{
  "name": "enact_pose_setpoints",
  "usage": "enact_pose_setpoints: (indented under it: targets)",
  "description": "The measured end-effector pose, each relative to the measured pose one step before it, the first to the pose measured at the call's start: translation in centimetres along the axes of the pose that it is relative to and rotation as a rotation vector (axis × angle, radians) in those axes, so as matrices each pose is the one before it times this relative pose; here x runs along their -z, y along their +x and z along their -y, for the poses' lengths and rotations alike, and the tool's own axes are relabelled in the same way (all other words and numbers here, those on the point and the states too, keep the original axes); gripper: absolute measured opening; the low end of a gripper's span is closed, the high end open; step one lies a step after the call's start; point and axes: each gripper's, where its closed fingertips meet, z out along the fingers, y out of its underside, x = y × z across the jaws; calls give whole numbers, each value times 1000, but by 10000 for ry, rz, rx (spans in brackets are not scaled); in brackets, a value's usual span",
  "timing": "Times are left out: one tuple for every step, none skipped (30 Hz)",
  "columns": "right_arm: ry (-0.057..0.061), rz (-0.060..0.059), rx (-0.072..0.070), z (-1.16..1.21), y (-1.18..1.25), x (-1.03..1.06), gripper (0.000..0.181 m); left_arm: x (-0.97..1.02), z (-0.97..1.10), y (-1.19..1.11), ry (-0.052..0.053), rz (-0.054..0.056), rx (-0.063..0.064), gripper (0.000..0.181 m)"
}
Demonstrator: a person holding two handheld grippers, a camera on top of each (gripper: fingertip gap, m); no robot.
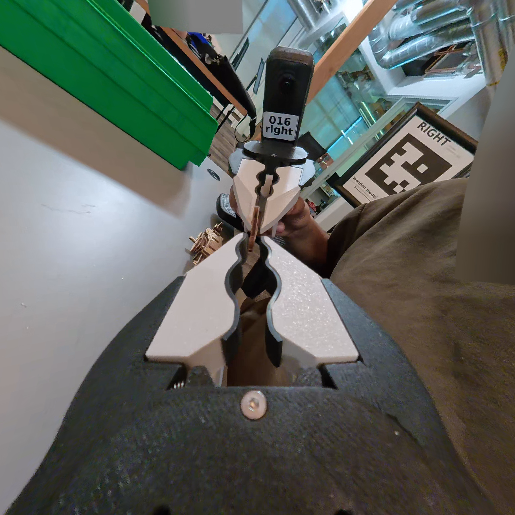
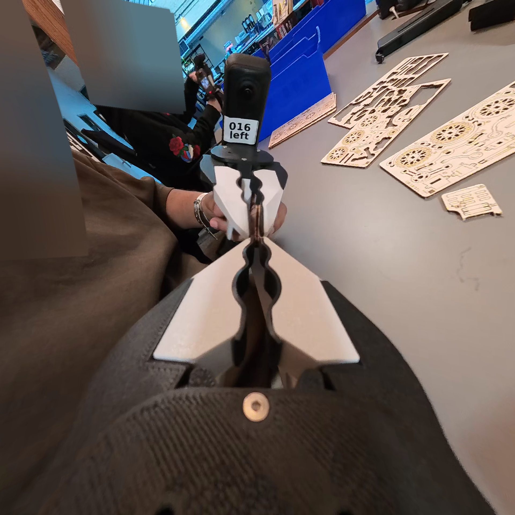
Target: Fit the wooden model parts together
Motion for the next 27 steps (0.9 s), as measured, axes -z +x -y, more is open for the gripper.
enact_pose_setpoints:
  targets:
    - [1,43,-22,-3,-52,-15,1,33,7,-41,3,7,23,2]
    - [6,9,-11,0,-15,-6,1,22,15,29,6,-41,34,1]
    - [8,4,-4,-5,21,-8,1,9,28,21,-2,-37,44,1]
    - [4,8,-9,-3,23,-2,1,-9,4,18,-4,-42,38,1]
    - [3,15,1,-6,7,19,1,-2,15,48,3,-49,27,1]
    - [-11,19,62,3,-6,18,2,-16,-4,66,-5,-59,22,0]
    - [-51,-17,144,-30,41,33,3,-15,-2,12,-2,-14,10,0]
    - [-72,-96,219,23,123,110,10,8,26,-179,18,117,0,0]
    - [-13,-244,271,169,272,239,22,22,50,-219,38,127,-22,0]
    - [26,-282,359,282,252,352,30,51,96,-163,62,89,2,0]
    - [-22,-292,434,241,246,440,35,87,137,-213,81,93,45,0]
    - [-149,-366,491,95,367,485,42,103,168,-273,98,121,67,0]
    - [-344,-425,593,-209,465,512,46,116,171,-296,103,117,63,0]
    - [-561,-497,747,-571,571,530,47,124,162,-362,96,168,48,0]
    - [-705,-685,839,-897,835,506,48,104,112,-483,64,245,20,0]
    - [-753,-695,840,-1130,845,349,47,71,55,-482,19,261,-20,0]
    - [-706,-422,698,-1224,439,93,46,34,-5,-428,-17,254,-56,0]
    - [-602,-85,403,-1104,-57,-188,45,-16,-32,-377,-36,248,-87,0]
    - [-499,272,128,-925,-560,-414,45,-39,-44,-290,-48,227,-130,0]
    - [-380,465,-37,-698,-814,-503,47,-74,-96,-198,-78,197,-180,0]
    - [-282,481,-87,-508,-781,-515,49,-93,-137,-156,-103,197,-218,0]
    - [-241,338,-47,-427,-561,-452,50,-100,-137,-102,-98,188,-254,0]
    - [-215,116,36,-381,-216,-343,50,-117,-161,-63,-111,165,-268,1]
    - [-172,-90,93,-310,111,-229,48,-111,-187,-15,-123,129,-268,1]
    - [-122,-135,103,-235,180,-145,45,-117,-206,-4,-128,109,-252,1]
    - [-71,-92,75,-155,153,-84,41,-112,-201,12,-118,87,-231,0]
    - [-36,-29,35,-108,84,-32,39,-113,-179,25,-104,58,-204,1]
